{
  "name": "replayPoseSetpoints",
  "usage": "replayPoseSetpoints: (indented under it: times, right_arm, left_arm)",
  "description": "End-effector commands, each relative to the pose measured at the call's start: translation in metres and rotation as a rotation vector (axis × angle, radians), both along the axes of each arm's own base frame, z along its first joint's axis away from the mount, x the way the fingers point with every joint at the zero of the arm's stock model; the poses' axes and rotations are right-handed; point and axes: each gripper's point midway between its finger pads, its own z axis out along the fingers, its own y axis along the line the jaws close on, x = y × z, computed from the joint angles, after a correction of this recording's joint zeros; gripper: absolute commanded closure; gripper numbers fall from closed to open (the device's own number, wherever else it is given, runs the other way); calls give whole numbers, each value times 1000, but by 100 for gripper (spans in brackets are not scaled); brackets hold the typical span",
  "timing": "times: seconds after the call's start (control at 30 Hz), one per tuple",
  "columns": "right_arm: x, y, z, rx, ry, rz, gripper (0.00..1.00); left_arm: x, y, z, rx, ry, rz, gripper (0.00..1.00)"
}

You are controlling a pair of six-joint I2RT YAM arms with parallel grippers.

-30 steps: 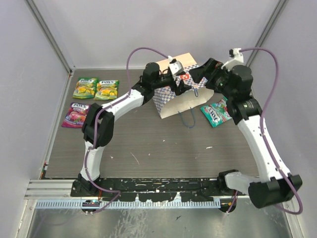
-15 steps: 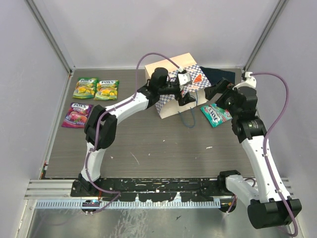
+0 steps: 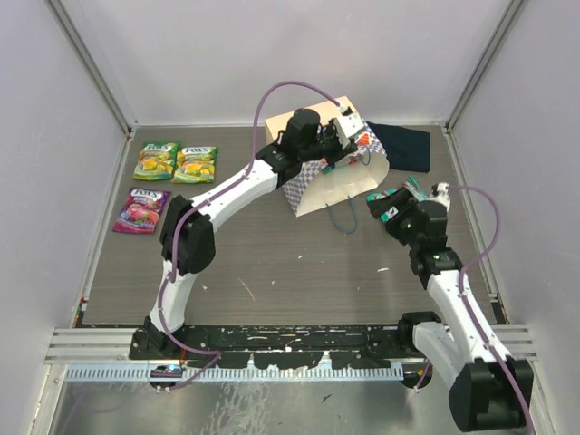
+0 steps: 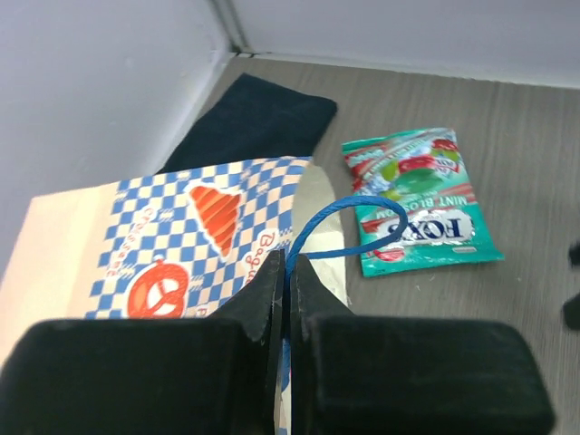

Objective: Take the snacks out of the paper bag

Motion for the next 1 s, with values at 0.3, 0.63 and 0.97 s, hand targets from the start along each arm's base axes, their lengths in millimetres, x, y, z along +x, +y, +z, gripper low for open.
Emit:
replayPoseSetpoints:
  times: [0.3, 0.63, 0.97]
  right_arm:
    - [96, 51, -15, 454, -159, -33, 20]
    - [185, 56, -60, 610, -153, -158, 33]
    - [257, 70, -109, 547, -91, -273, 50]
  left_arm:
    - [30, 28, 67, -204, 116, 323, 100]
    - [30, 26, 62, -214, 157, 333, 100]
    - [24, 25, 58, -205, 175, 311, 100]
